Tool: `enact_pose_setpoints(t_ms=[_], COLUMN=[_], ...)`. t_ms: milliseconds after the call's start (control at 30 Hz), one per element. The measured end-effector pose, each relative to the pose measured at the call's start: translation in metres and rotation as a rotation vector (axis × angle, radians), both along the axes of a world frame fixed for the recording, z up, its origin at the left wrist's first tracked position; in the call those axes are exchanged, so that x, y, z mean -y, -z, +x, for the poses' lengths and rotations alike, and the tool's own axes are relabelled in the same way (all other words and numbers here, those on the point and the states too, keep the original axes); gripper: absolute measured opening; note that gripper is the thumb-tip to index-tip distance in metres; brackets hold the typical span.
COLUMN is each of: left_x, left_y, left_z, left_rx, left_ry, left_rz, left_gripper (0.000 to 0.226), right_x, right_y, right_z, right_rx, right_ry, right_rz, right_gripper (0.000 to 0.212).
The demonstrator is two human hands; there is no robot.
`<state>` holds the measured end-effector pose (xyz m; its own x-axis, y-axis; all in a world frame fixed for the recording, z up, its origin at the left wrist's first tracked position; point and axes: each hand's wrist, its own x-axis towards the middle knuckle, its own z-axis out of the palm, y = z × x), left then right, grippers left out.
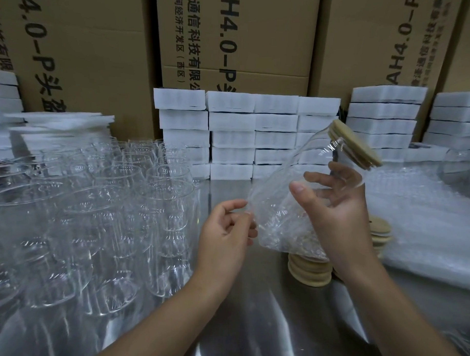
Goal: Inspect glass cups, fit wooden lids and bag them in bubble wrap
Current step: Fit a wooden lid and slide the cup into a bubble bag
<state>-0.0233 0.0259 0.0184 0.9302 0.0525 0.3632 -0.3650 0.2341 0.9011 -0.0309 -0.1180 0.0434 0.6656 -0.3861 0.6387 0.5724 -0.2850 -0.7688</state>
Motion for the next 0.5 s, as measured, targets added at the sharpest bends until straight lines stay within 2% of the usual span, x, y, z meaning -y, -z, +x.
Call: enact_pose_setpoints(t_ms=[200, 333, 433, 500], left_x=[-0.0022, -0.0012, -0.0003, -0.0008], left_y=[0.0015, 0.0024, 0.0039, 0.0047], left_z=[0.0015, 0.0005, -0.0033, -0.0057], left_rx=[0.075, 0.170, 0.299, 0.358], left_ry=[-0.004, -0.034, -0.057, -0.070], left_rz=[0.007, -0.018, -0.013, 0.007], left_gripper=[0.032, 0.031, 0.018, 0.017], right_x=[0.0003, 0.0010, 0.0011, 0.0000], right_y=[0.0001, -0.0009, -0.0001, 0.0011], right_z=[0.0011, 0.0005, -0.0011, -0.0025], right_rx=[0.002, 0.011, 0.023, 0.027], right_ry=[-0.005, 0.028, 0.072, 0.095], right_rz=[-0.001, 0.002, -0.019, -0.070], right_gripper=[0.069, 0.068, 0.069, 0.076])
